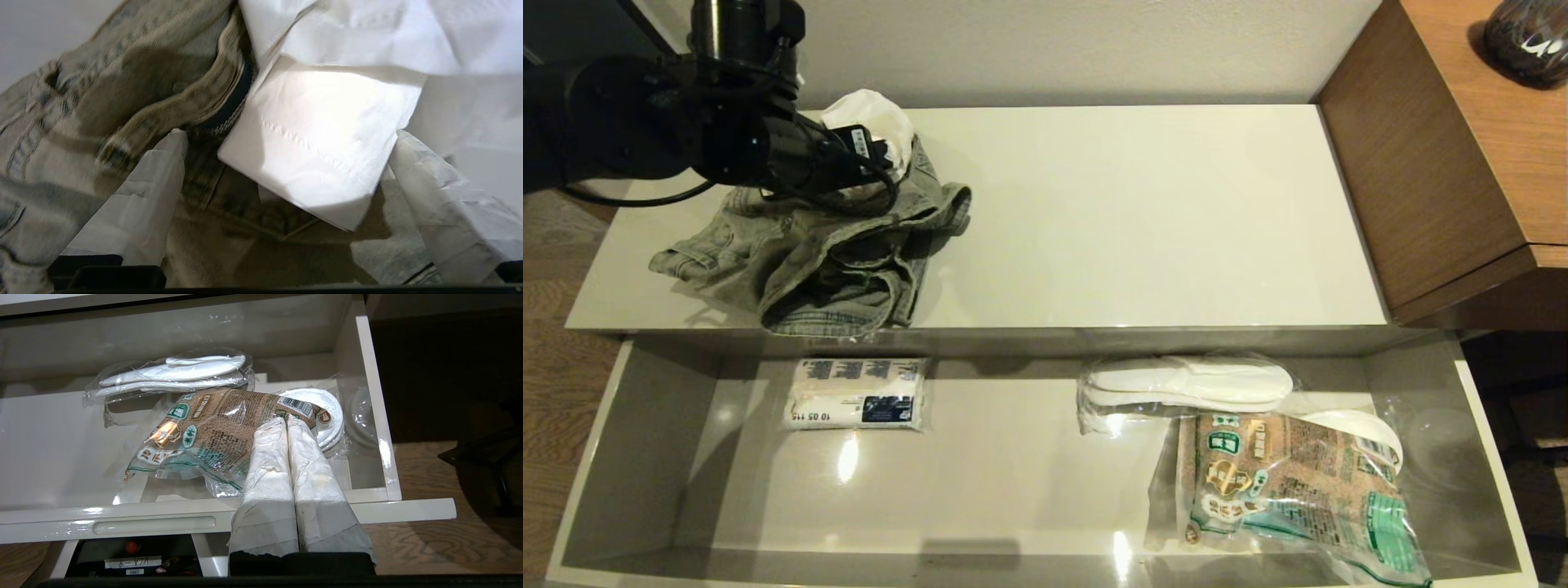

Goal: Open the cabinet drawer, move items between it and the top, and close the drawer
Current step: Pick up the roll paper on the table

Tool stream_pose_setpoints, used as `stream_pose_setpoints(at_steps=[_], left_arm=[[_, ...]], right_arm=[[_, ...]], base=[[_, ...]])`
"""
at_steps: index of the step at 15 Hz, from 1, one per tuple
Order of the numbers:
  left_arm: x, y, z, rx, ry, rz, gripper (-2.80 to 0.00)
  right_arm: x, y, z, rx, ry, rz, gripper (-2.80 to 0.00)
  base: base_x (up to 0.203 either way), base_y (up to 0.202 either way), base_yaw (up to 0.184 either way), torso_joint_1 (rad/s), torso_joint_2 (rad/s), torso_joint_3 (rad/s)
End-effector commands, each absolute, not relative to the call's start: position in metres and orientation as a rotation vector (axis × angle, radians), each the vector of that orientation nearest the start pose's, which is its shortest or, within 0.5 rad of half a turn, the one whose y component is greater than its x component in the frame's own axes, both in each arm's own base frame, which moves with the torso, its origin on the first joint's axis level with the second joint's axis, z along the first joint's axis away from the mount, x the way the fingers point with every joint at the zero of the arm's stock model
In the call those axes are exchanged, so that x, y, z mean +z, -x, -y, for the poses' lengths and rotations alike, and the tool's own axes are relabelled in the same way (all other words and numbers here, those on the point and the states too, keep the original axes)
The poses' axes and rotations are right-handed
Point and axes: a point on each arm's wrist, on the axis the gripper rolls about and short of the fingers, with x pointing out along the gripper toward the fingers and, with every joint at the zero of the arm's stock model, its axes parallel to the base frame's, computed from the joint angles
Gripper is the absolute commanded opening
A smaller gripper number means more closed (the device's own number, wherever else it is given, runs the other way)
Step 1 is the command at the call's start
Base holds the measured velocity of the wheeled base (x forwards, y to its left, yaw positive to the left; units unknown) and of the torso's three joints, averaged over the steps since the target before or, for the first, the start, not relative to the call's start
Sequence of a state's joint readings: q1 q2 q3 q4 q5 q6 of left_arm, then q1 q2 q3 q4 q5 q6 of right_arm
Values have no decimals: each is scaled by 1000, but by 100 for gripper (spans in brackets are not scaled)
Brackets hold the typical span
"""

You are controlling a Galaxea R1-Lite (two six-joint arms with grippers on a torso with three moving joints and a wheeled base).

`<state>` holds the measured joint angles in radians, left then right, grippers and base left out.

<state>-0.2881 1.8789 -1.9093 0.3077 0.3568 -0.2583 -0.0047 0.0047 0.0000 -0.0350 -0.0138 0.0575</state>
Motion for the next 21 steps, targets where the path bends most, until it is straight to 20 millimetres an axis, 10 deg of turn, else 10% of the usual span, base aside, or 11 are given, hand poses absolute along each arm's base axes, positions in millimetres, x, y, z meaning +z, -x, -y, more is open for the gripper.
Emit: stream_pose_setpoints(at_steps=[1, 6, 7, 17, 21], left_arm=[[342, -348, 101, 85, 174, -230, 0], [343, -329, 119, 29, 162, -239, 0], [336, -331, 120, 39, 148, -260, -280], [340, -320, 118, 34, 141, -261, -280], [358, -282, 104, 25, 142, -256, -280]], right_arm=[[79, 22, 0, -18, -58, 30, -280], [79, 22, 0, -18, -58, 28, -280], [79, 22, 0, -18, -58, 28, -280], [79, 22, 0, -18, -58, 28, -280], [79, 22, 0, -18, -58, 30, -280]], base=[[0, 0, 0, 0, 0, 0], [0, 0, 0, 0, 0, 0], [0, 0, 0, 0, 0, 0], [0, 0, 0, 0, 0, 0], [0, 0, 0, 0, 0, 0]])
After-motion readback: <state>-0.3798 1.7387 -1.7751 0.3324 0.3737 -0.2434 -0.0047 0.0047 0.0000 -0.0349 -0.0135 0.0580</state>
